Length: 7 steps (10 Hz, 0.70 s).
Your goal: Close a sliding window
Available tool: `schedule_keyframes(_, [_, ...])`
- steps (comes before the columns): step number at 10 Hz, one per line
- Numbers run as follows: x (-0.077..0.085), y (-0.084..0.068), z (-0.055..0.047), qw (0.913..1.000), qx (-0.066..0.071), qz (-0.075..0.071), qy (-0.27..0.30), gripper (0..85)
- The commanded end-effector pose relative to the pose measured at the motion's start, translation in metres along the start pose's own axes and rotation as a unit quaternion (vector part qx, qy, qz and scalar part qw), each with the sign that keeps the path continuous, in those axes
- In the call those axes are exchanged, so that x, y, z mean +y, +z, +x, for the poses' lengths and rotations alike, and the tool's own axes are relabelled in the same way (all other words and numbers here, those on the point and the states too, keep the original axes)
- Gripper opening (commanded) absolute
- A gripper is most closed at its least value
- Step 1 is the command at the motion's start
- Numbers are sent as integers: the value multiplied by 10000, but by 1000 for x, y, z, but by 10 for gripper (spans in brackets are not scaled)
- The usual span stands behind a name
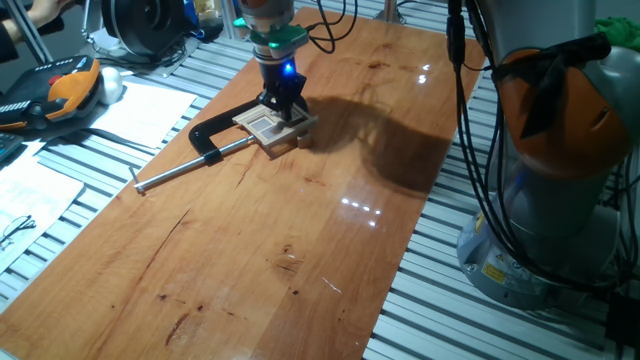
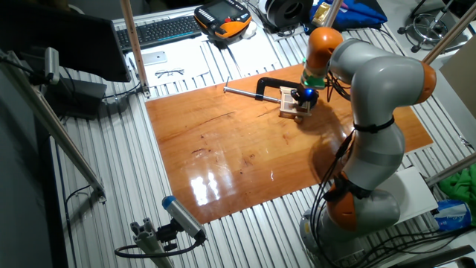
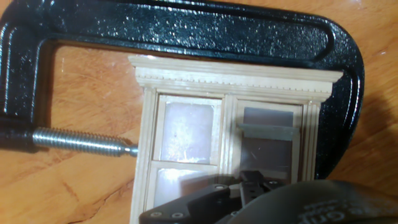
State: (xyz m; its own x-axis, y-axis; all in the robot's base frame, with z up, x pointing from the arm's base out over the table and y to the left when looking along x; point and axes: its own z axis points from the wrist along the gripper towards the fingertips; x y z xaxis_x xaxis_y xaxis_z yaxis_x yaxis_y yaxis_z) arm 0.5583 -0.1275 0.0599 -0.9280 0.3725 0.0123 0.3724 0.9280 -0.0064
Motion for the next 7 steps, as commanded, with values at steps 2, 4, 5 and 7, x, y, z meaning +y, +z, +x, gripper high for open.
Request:
schedule_keyframes(2, [-1,-4,-14,9996,-288,35,-56,0])
schedule_keyframes(4, [-5,-5,-29,9991,-403,57,-97,0])
schedule_keyframes(5, [-7,-3,-36,9991,-415,44,-90,0])
schedule_keyframes(7, [-10,0,-42,9989,-472,20,-60,0])
